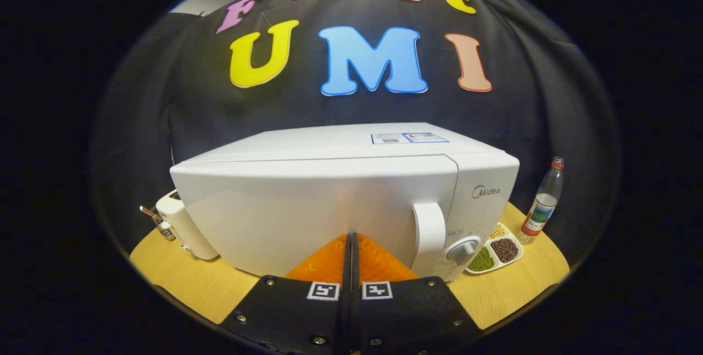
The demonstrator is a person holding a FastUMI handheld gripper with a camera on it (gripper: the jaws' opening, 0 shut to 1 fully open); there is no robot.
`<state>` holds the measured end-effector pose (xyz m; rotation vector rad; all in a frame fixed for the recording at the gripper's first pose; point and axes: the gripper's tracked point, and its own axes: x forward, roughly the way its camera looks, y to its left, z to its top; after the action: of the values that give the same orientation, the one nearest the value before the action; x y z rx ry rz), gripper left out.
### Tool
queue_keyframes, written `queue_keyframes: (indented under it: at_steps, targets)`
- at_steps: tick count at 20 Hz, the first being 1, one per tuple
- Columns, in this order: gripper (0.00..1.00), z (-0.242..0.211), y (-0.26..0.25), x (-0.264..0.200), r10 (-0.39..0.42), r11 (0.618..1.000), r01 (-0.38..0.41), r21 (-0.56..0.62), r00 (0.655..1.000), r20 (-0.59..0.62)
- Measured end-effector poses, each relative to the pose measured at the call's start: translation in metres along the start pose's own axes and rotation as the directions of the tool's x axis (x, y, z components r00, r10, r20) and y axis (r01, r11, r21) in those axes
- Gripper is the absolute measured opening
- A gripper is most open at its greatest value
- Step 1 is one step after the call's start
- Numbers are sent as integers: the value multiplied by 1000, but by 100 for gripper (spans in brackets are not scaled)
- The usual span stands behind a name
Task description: Open the microwave, put the food inside, and close the microwave door.
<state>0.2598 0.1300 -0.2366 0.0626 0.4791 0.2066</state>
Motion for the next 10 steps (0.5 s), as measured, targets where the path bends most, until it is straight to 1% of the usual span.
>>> queue_keyframes:
  at_steps: [4, 10]
  targets:
    - [1, 13, -3, -18, -16, 1000, 16, 1, 1000, 25]
    - [1, 39, 5, -67, -26, 1000, 25, 11, 995, 93]
